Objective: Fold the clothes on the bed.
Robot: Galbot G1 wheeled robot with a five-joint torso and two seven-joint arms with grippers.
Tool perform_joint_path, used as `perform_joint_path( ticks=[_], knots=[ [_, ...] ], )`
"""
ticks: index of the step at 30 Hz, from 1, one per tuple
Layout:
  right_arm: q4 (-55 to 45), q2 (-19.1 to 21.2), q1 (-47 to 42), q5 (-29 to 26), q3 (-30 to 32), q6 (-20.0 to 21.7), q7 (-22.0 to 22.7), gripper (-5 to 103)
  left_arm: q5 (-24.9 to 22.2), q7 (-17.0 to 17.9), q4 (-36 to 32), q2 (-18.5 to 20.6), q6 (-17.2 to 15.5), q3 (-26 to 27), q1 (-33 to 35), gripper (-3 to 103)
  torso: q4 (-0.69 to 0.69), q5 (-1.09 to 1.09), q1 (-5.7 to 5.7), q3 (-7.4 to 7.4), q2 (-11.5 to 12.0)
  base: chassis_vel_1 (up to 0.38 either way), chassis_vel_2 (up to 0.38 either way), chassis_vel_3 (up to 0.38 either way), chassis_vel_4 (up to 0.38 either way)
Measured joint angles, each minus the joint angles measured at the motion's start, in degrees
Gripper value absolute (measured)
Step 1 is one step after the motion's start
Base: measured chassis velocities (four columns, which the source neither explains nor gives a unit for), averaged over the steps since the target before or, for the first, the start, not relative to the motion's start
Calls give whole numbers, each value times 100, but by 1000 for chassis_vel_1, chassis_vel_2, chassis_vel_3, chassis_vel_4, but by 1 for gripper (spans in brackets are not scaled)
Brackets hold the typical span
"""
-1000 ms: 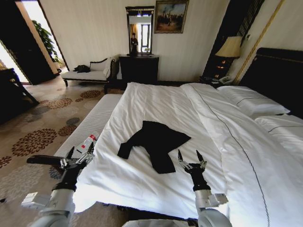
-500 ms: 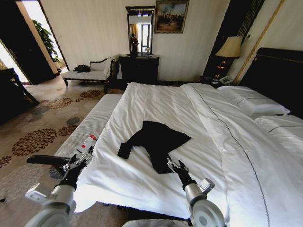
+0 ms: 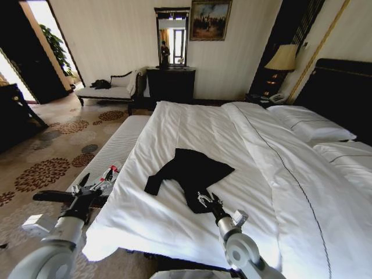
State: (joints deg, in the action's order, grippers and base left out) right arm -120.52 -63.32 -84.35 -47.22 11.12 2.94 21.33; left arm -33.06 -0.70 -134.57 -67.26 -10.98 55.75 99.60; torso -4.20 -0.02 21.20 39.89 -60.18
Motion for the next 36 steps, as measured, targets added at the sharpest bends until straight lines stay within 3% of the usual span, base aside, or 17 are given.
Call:
perform_joint_path(
  ticks=[3,5,8,12,16,18,21,23,26,29,32,36],
  knots=[
    [70,-16,92,161,48,-1,34,100,399,-147,360,360,333,-124,-135,100,0,1,0,0,0,0,0,0,0],
    [101,-31,107,219,62,0,40,100,497,-176,466,415,434,-155,-191,100,0,1,0,0,0,0,0,0,0],
    [247,-135,141,450,69,0,92,100,1014,-305,1022,495,863,-229,-293,100,-1,2,0,0,0,0,0,0,0],
    [382,-283,183,554,-2,0,172,100,1252,-431,1497,453,1133,-298,-250,100,1,1,0,0,0,0,0,0,0],
    [448,-383,221,590,-95,23,204,100,1112,-705,1748,304,1497,-333,-157,100,0,1,0,-1,0,0,0,0,0],
    [448,-394,230,551,-124,50,221,100,945,-760,1753,252,1512,-351,-90,100,0,2,0,-1,0,0,0,0,0],
    [324,-425,278,-169,-233,261,461,100,385,-817,1514,38,1325,-413,153,100,0,3,0,-1,0,0,0,0,0],
    [231,-468,313,-595,-280,387,613,100,414,-796,1401,-113,1281,-448,289,100,0,3,0,-1,0,0,0,0,0],
    [196,-503,357,-814,-325,465,681,100,652,-709,1380,-247,1286,-468,423,100,1,3,0,-1,0,0,0,0,0],
    [209,-517,414,-873,-396,508,693,100,769,-524,1367,-380,1152,-470,548,100,1,2,0,-1,0,0,0,0,0],
    [218,-533,472,-921,-490,529,693,100,576,-396,1201,-485,901,-442,604,100,0,3,0,-1,0,0,0,0,0],
    [262,-563,523,-961,-579,577,719,100,531,-356,1065,-545,828,-415,639,100,0,3,0,-1,0,0,0,0,0]
  ],
)
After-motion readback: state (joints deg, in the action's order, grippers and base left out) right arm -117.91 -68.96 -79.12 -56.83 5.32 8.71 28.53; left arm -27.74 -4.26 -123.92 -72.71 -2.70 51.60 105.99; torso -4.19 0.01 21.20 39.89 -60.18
